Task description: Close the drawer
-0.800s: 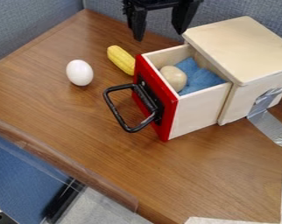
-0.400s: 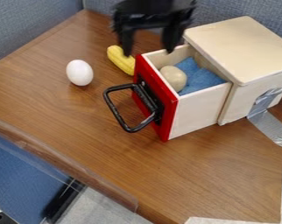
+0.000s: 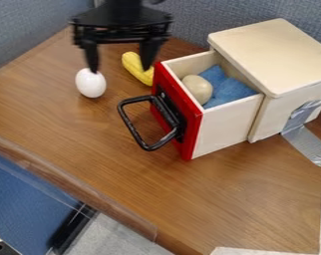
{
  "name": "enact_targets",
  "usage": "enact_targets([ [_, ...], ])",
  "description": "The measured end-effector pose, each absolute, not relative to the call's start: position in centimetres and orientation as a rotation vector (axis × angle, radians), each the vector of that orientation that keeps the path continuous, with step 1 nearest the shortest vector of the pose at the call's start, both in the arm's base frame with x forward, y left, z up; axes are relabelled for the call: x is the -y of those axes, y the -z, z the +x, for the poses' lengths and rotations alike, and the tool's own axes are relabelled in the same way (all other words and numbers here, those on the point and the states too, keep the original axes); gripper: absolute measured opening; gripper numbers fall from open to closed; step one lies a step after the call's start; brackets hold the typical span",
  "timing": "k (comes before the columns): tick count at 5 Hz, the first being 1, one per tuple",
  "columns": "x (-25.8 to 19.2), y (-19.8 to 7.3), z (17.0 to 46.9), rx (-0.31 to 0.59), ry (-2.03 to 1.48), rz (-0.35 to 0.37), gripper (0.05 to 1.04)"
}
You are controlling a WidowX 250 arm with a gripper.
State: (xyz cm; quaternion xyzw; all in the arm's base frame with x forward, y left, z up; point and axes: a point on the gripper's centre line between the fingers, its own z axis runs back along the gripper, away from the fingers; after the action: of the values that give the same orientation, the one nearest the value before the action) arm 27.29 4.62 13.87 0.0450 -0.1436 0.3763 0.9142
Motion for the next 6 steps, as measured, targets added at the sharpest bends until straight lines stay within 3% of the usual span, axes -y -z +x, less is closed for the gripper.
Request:
enact_targets([
  [1,-6.0,-13.3,26.3,0.233,-0.621,0.101,1.001],
  [2,-5.7,-11.1,27.2,0.174,-0.364,0.096,1.001],
  [3,-5.3,-10.5,28.0,0.189,-0.106,0.085,1.001],
  [4,-5.2,-9.8,27.4,0.132,0.143,0.097,1.001],
  [5,-5.7,-9.1,25.1,0.04,0.273,0.1,1.001],
  [6,-6.7,-9.6,22.9,0.004,0.3,0.129,1.001],
])
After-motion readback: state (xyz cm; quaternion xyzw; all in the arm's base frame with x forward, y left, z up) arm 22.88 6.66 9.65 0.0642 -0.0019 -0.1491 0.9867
